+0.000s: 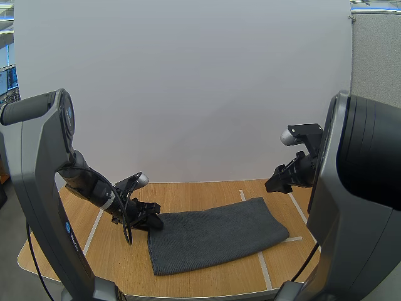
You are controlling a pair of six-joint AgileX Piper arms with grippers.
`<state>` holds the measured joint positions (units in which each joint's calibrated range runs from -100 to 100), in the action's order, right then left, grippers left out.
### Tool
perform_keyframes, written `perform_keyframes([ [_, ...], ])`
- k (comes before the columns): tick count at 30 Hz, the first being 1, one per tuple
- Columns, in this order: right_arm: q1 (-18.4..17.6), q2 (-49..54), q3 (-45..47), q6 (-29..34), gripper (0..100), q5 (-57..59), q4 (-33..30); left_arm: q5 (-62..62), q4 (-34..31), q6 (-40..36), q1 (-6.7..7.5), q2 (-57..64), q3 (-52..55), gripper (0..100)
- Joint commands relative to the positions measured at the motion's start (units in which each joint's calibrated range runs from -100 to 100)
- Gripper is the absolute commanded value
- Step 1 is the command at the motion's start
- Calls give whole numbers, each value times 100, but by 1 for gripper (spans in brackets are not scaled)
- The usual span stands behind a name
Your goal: Fold the towel
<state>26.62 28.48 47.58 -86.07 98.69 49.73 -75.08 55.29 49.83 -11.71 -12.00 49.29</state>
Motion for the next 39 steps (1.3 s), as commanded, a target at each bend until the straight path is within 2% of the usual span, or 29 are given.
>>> perform_keyframes([
  [1, 23, 81, -40, 2, 100, 131, 8, -148, 275, 160, 23, -4, -19, 10],
  [3, 23, 81, -40, 2, 100, 131, 8, -198, 291, 210, 23, -4, -19, 0],
  [4, 23, 81, -40, 2, 100, 131, 8, -204, 302, 253, 23, -4, -19, 0],
  [10, 23, 81, -40, 53, 100, 131, 8, -140, 506, 401, 23, -4, -63, 0],
  [18, 23, 81, -40, 113, 100, 131, -132, 260, 572, 159, 23, -424, -1126, 0],
  [25, 23, 81, -40, 113, 100, 131, -200, -14, 572, 101, 23, -1087, -1483, 0],
  [31, 23, 81, -40, 113, 100, 131, -200, -90, 542, 125, 23, -1087, -1564, 0],
  [37, 23, 81, -40, 120, 100, 131, -199, -1015, 565, 107, 23, -1087, -1639, 0],
  [39, 23, 81, -40, 148, 100, 131, -199, -1030, 565, 104, 23, -1087, -1639, 5],
])
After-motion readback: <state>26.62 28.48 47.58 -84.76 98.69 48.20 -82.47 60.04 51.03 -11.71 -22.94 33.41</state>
